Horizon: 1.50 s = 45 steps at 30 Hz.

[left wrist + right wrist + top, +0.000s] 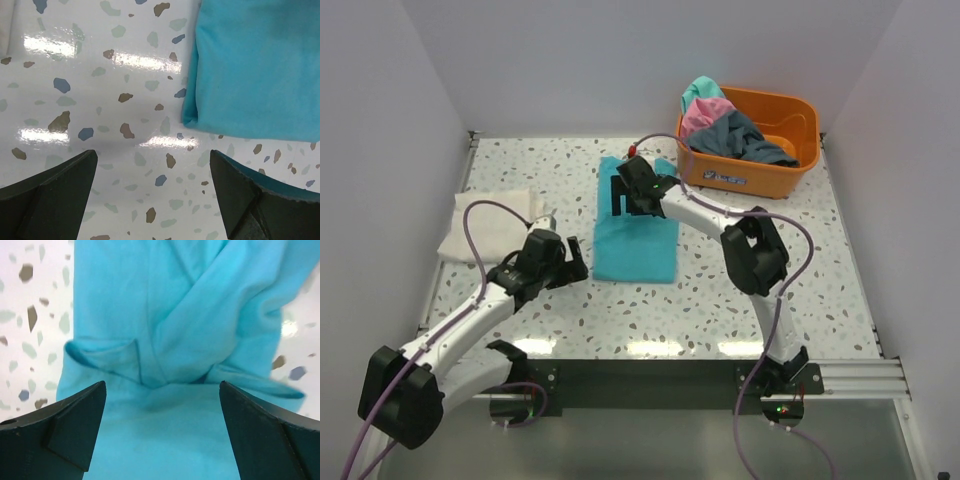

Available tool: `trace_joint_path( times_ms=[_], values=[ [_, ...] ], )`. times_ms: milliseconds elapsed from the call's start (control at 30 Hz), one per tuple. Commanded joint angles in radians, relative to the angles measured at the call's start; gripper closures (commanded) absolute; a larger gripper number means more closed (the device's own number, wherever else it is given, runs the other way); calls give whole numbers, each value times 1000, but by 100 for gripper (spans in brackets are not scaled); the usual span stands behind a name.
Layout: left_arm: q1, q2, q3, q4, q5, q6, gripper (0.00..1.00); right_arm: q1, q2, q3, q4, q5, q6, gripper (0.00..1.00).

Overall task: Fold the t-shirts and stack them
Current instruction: Fold the tshirt

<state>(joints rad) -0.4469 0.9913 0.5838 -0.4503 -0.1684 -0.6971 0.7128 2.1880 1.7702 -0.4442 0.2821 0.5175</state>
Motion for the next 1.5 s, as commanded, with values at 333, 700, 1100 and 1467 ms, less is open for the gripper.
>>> trace_joint_path(
  times_ms=[333, 700, 1100, 1467],
  values=[
    [5, 239, -15, 320, 164, -12, 0, -19, -667, -734, 100, -98, 157, 1],
    [5, 345, -51, 435, 228, -24, 49, -21, -792, -1049, 306, -245, 282, 14],
    [5, 417, -108, 495, 230, -33, 100, -19, -628, -1025, 380, -311, 300, 59],
    [-39, 46, -243, 294, 296, -11, 100, -1, -897, -1129, 228, -409, 276, 100]
  ],
)
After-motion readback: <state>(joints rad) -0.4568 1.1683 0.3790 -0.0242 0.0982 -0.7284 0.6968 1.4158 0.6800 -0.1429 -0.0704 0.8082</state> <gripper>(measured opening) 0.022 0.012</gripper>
